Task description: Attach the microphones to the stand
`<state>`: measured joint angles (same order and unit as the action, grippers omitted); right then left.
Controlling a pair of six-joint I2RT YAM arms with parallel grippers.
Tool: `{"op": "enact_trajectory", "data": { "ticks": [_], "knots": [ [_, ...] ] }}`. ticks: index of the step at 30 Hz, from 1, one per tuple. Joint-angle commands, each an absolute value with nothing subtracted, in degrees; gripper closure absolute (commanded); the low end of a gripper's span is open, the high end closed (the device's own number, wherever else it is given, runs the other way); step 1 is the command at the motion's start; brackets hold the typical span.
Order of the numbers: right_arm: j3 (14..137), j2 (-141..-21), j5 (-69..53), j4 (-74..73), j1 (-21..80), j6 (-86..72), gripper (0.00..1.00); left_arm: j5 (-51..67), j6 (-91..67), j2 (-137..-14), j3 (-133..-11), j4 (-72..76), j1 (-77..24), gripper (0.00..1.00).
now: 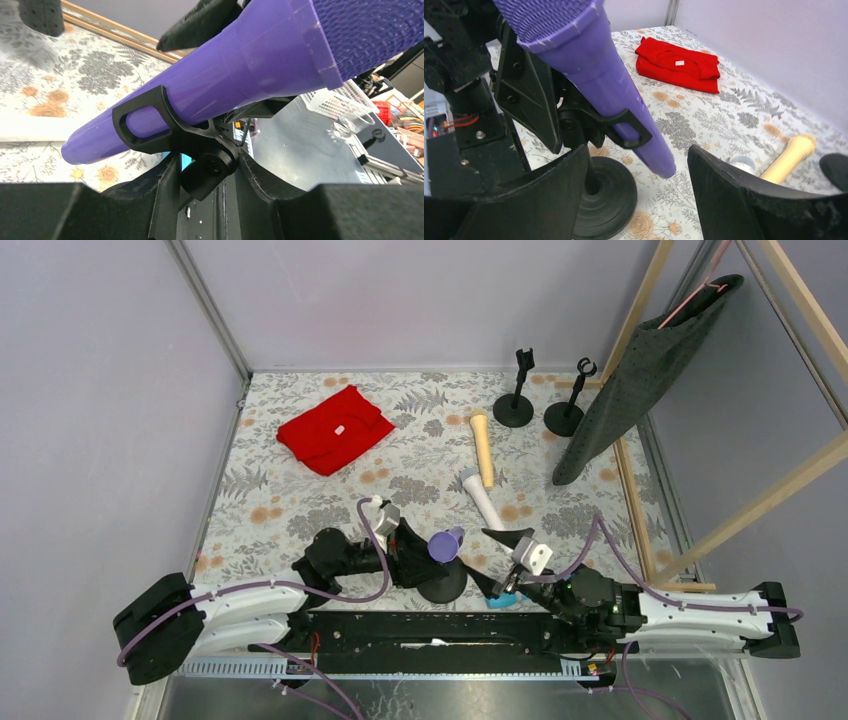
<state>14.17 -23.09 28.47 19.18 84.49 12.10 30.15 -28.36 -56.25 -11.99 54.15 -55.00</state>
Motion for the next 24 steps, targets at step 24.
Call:
{"op": "enact_trajectory", "data": {
  "ticks": [24],
  "knots": [
    [16.0,-44.0,27.1,40.1,84.8,44.4,0.47,38.8,-34.4,-55.5,-16.7,62.1,-54.6,1.00]
  ]
}}
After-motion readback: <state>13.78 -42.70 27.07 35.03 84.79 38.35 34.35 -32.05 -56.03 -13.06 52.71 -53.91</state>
